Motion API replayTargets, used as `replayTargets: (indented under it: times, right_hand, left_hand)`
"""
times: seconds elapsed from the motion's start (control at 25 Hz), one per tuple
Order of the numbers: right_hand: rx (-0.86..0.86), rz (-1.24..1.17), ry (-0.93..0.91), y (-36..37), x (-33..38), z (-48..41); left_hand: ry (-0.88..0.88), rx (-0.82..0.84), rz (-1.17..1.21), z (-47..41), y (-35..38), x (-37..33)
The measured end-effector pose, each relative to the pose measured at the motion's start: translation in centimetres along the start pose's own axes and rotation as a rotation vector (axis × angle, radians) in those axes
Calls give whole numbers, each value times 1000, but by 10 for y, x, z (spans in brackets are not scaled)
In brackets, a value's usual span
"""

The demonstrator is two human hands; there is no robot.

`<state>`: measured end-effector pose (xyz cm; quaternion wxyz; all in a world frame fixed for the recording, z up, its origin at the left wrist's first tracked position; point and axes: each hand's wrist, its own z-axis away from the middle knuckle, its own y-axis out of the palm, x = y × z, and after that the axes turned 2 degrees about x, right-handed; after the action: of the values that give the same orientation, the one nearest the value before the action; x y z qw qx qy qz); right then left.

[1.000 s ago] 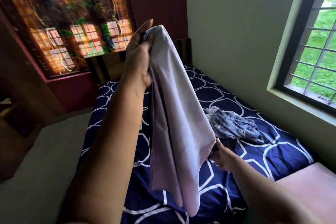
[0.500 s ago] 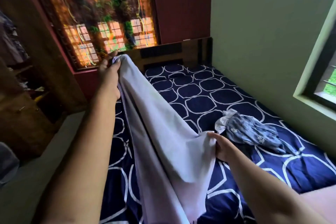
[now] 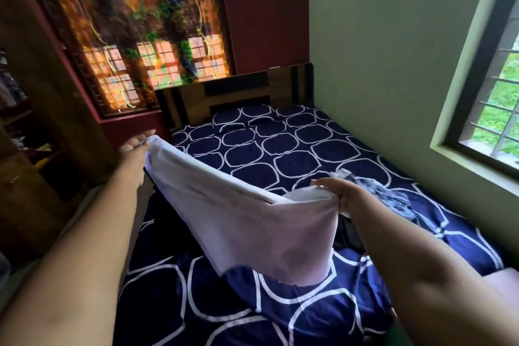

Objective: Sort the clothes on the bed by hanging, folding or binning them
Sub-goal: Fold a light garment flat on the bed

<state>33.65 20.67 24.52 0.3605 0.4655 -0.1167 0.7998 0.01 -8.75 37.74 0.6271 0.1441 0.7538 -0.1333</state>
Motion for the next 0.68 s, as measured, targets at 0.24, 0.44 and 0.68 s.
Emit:
replayTargets:
  times: [0.24,0.44,0.68]
  right_hand:
    - [-185,-124,-512,-26,47,40]
    - [-429,129,-696,-58,76,52]
    - [-530,226,-707,-80,100,64]
  left_hand:
    - [73,104,-334,15,-7,1]
    - [255,227,-878,16,-8,-1]
    - [146,47,-738,17,19,-5]
